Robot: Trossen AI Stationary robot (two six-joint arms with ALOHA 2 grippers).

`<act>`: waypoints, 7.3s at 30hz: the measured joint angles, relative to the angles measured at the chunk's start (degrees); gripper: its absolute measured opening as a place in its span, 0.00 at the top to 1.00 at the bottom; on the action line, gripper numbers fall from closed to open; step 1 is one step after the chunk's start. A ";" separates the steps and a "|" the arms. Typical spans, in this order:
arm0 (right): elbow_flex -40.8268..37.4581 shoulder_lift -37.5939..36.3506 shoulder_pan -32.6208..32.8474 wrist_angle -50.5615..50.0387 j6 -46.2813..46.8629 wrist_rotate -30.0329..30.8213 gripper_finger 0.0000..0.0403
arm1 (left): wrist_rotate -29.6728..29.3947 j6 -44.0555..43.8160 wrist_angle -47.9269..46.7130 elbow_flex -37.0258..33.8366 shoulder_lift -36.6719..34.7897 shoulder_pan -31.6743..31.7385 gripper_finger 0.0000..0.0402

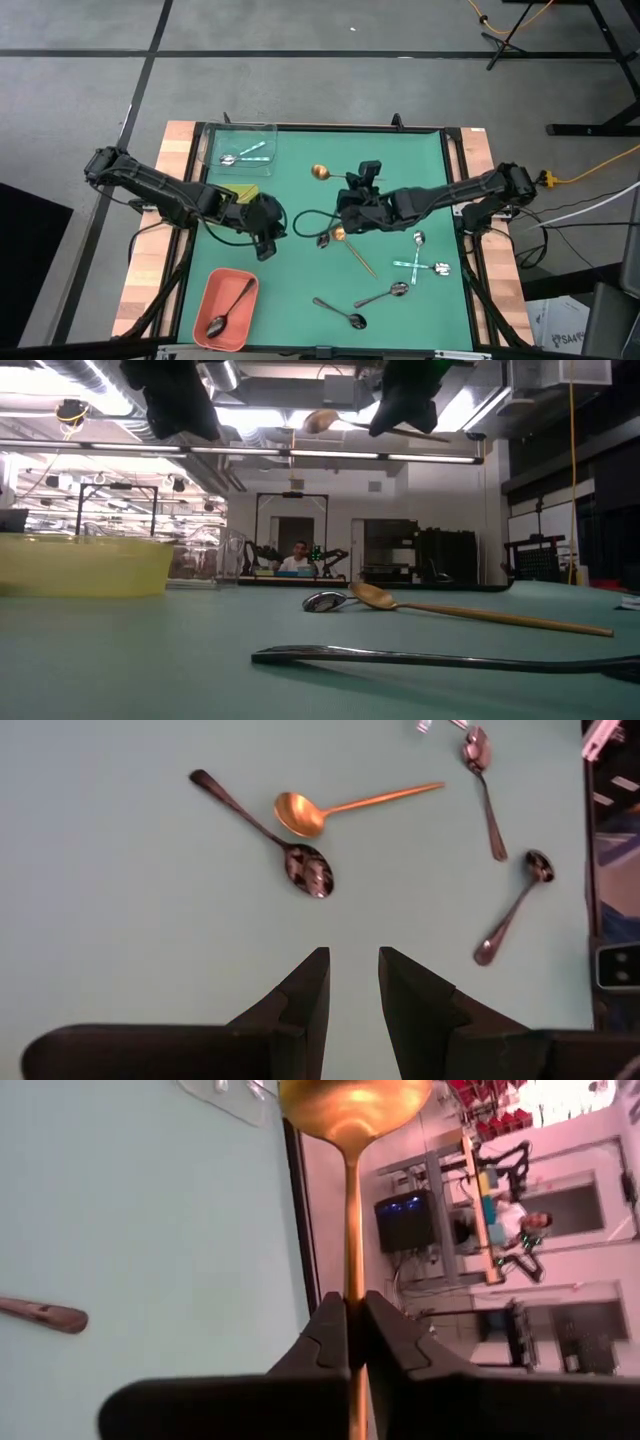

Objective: Sort silverware by color (type)
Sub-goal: Put the gold spoon into the yellow bin

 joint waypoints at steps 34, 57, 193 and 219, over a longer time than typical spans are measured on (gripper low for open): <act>0.04 0.07 1.38 6.84 -30.17 -16.12 1.00 | 28.55 11.47 7.37 0.01 -0.02 27.79 0.79; 0.04 0.07 1.37 18.10 -50.80 -20.08 1.00 | 40.06 0.66 22.51 0.03 -0.02 29.44 0.79; 0.04 0.09 -2.34 31.75 -57.40 -14.32 0.79 | 18.18 1.67 17.23 0.01 -0.02 30.22 0.98; 0.00 0.09 -4.83 10.95 -31.77 -17.08 0.79 | -6.16 5.52 -13.66 0.01 -0.02 26.27 0.98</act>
